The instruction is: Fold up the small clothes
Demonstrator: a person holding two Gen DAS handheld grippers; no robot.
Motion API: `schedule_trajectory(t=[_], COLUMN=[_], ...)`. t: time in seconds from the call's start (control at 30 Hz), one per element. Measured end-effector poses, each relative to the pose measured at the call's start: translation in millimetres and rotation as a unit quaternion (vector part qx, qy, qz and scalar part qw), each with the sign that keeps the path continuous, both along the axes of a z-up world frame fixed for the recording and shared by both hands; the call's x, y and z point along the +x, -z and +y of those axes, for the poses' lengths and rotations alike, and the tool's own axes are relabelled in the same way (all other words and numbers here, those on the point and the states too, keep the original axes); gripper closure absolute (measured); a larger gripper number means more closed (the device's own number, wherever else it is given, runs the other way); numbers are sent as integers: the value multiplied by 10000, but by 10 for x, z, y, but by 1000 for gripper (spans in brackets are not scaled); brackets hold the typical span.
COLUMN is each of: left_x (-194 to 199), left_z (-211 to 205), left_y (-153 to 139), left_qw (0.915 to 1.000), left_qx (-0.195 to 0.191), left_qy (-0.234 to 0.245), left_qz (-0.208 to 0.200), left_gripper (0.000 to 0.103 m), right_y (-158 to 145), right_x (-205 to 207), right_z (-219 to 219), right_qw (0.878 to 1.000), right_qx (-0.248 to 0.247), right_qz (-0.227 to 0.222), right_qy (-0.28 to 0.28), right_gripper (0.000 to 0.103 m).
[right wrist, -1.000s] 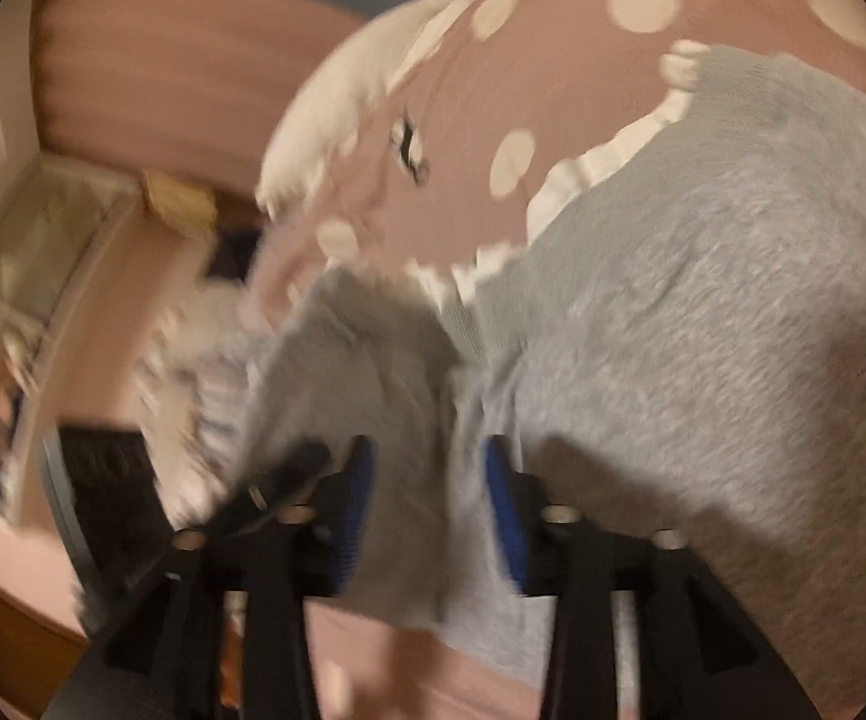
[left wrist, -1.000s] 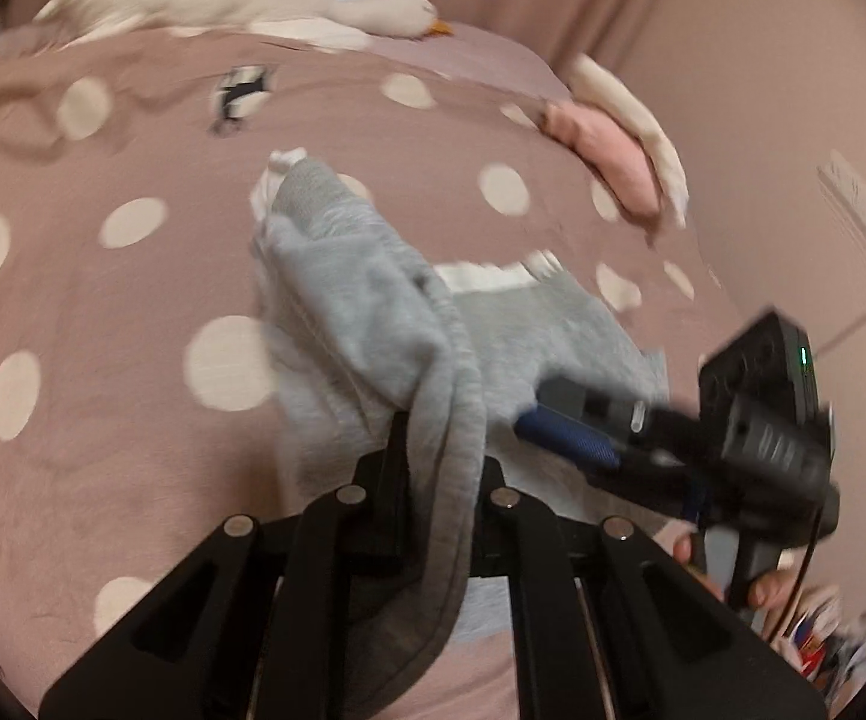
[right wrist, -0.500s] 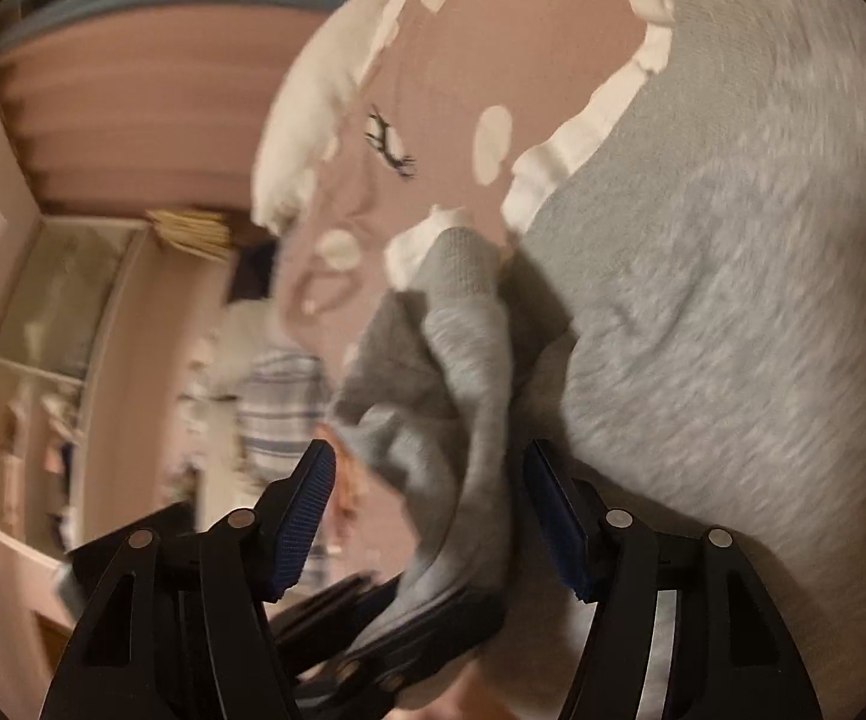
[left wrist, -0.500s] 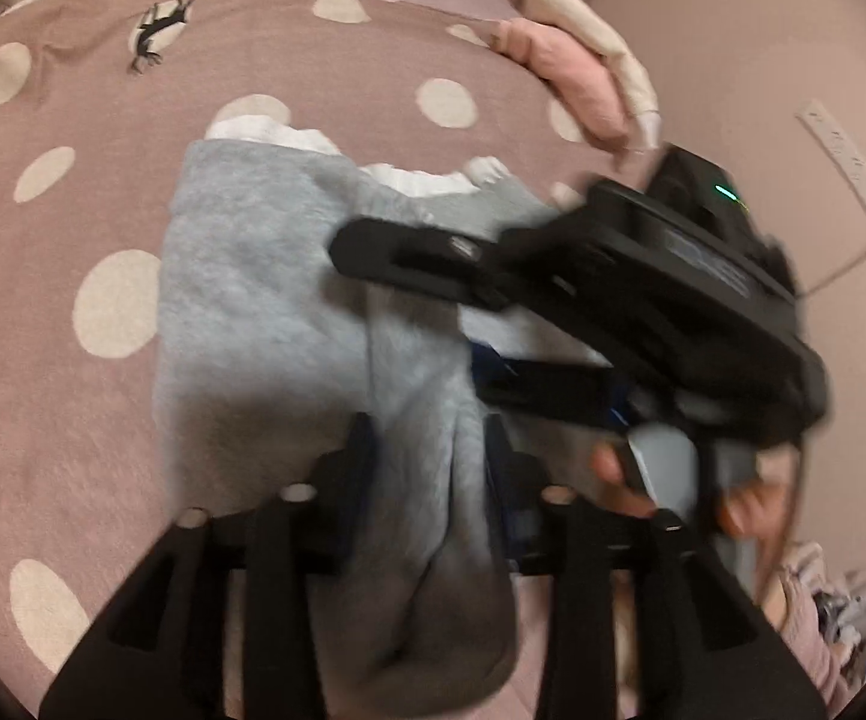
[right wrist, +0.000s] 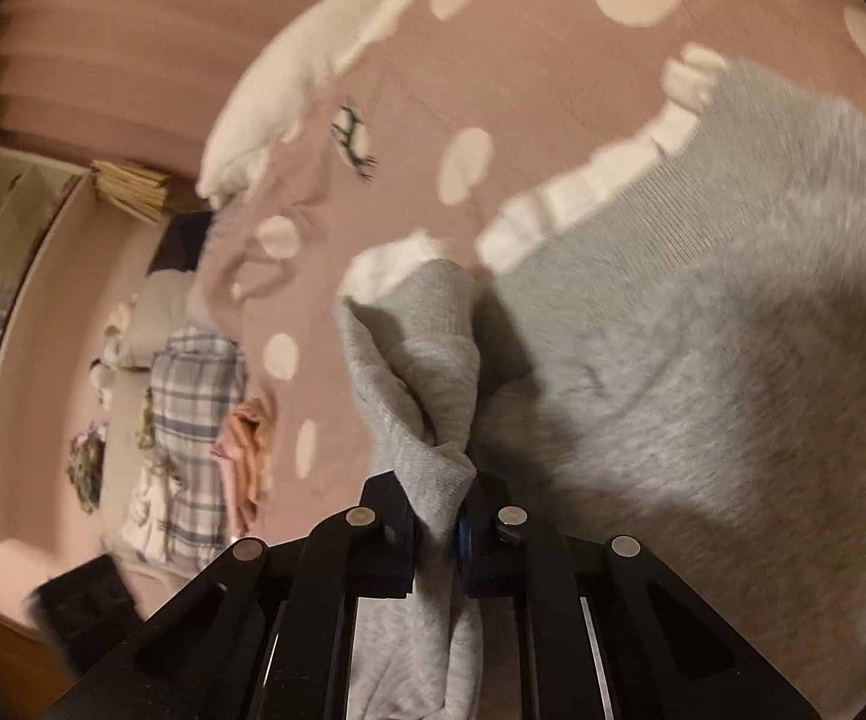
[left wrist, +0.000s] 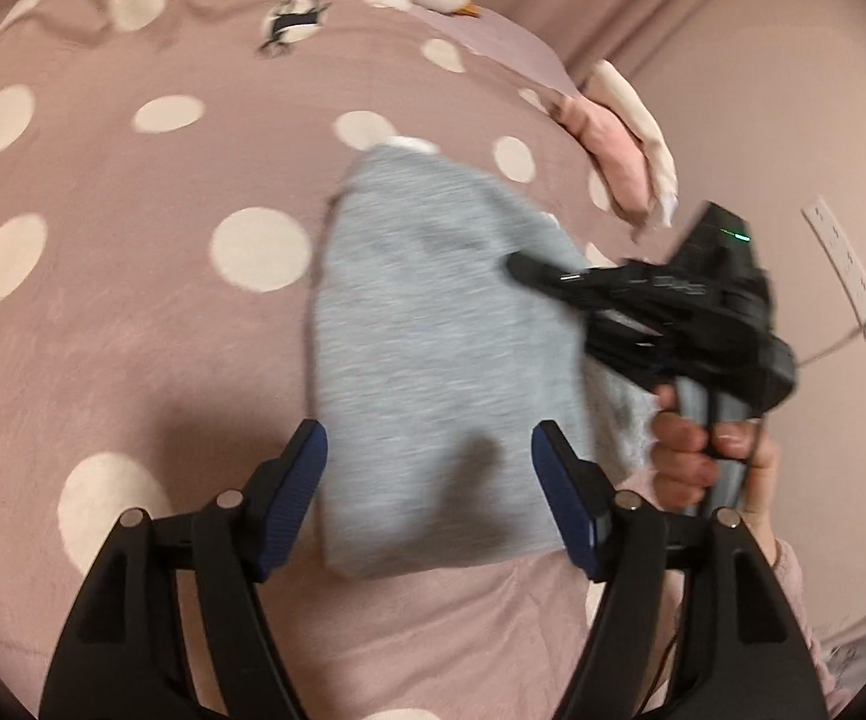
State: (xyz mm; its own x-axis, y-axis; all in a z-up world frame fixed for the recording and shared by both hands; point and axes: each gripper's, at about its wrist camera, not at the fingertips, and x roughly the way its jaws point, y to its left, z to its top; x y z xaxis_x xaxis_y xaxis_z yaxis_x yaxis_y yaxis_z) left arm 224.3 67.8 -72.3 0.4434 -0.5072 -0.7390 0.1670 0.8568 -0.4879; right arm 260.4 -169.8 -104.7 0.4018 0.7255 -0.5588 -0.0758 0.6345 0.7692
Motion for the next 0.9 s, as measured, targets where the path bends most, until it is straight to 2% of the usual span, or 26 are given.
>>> schedule_trajectory(t=[0.17,0.43,0.53,0.63,0.77,0.9], left_x=[-28,32,98,151,237,287], left_z=[31,-214,-341,-487,-727,-980], left_y=[18,107,115,52,-100,-217], left_qw=[9999,9998,9995,9992,9978,9955], left_qx=[-82,-34,-79,-184,-286,-316], left_qy=[-90,191,271,362,550,812], left_qz=[60,110,119,25,-218,-372], left_gripper=[33,32,33,33,33,34], right_y=[-335,-681,-560,-237,35,-47], right_x=[-13,-82,-91,-53,-13,-18], right_z=[-204,-903,-1029,-1116,-1158,-1145], right_qw=[9991,9928,9908,9886,9867,9852], right_qx=[-85,-576,-908,-1218,-1276,-1365], right_qz=[-355,-767,-622,-232,-24,-183], right_qy=[212,723,785,852,1011,1022], right_gripper=[92,92,92,92,92,92])
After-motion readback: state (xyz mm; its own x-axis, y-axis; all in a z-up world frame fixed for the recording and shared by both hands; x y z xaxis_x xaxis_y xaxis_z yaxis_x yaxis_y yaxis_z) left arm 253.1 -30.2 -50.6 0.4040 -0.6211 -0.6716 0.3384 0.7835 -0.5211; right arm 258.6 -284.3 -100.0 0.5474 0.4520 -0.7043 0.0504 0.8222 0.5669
